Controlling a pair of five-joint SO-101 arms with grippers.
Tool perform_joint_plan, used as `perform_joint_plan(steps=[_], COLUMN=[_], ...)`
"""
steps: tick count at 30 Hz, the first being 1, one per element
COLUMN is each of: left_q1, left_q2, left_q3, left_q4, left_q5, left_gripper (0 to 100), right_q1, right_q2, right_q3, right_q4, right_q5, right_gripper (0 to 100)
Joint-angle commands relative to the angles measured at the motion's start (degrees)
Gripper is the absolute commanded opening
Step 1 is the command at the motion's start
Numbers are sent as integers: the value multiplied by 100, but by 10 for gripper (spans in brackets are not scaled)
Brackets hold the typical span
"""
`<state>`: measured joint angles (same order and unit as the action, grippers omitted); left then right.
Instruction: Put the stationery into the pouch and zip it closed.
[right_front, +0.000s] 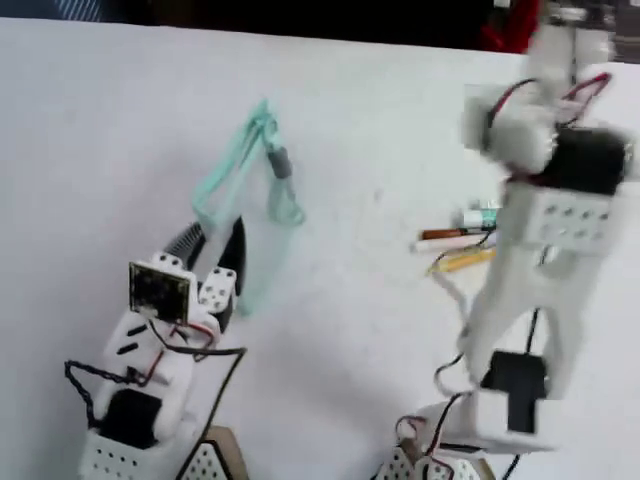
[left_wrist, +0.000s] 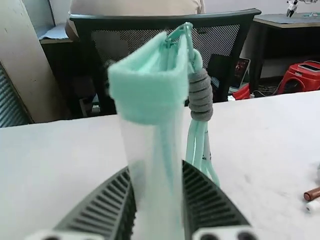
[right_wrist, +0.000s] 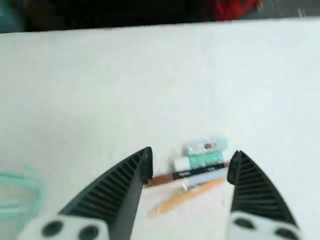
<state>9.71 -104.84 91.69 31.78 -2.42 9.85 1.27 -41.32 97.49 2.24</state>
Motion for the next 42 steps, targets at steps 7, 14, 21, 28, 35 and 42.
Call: perform_joint_plan(steps=[7, 14, 21, 28, 35, 42], left_q1=[-127, -66, 409, 462, 426, 444], left_q2=[84, 92, 224, 2352, 4312, 4426], left_q3=[185, -404, -695, -1960, -2470, -2242], left_q4=[-273, 686, 703, 677, 396, 308], left_q5=[-167, -123, -9, 26, 35, 35], left_gripper=[78, 79, 80, 79, 76, 76], right_q1=[1393, 1297, 1200, 971, 963, 1086], right_q2=[1640, 2369, 2448, 1798, 1253, 1253], right_q3=[18, 62, 176, 941, 1503, 2435], right_q4=[-110, 66, 92, 92, -22, -1068], right_q5=[79, 44, -422, -413, -396, -387], right_gripper=[234, 233, 233, 233, 232, 190])
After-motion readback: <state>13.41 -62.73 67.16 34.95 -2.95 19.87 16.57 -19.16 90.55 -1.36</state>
